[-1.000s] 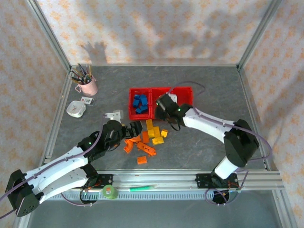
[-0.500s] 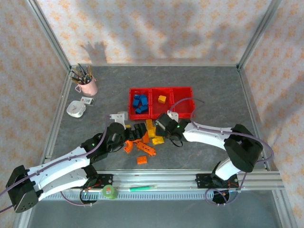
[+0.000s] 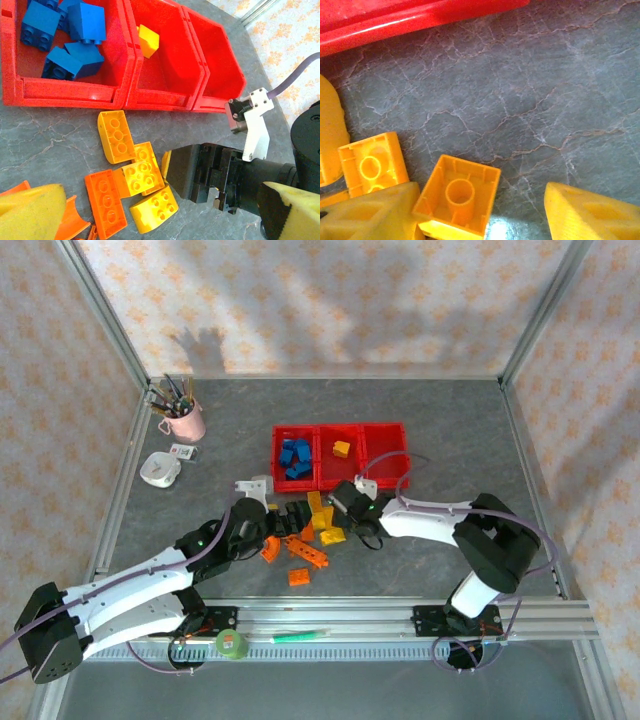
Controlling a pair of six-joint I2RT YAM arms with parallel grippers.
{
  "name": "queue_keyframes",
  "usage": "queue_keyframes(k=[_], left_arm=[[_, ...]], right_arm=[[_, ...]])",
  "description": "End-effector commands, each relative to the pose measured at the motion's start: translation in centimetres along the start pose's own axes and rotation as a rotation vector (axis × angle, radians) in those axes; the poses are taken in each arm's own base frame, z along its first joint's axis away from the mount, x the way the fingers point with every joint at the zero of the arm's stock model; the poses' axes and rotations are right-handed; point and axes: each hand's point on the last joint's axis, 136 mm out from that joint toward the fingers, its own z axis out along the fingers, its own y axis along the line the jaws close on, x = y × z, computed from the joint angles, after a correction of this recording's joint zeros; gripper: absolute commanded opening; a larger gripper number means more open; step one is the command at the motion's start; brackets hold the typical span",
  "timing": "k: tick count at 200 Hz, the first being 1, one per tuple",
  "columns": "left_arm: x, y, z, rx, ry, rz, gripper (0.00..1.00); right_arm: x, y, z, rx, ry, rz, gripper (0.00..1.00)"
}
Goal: Sort the legos into containers by color
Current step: Pick up the lego from the center of the table.
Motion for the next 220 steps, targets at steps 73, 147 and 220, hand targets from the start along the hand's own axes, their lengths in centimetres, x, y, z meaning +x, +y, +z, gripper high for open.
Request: queue_keyframes(k=[73, 147, 220], left_arm=[[-0.3, -1.4, 0.1, 0.052, -0.010, -0.008, 0.99], [-1.1, -1.2, -0.7, 0.045, -0.044, -0.019, 0.99], [-2.3, 0.9, -2.4, -0.064, -0.093, -0.002, 0.99]], right_arm=[[0.6, -2.7, 0.5, 0.048, -0.015, 0.011, 0.41], [-2.5, -0.1, -2.4, -0.019, -0.082, -0.009, 0.30], [-10.2, 4.0, -4.5, -0.068, -0.186, -0.047, 0.31]])
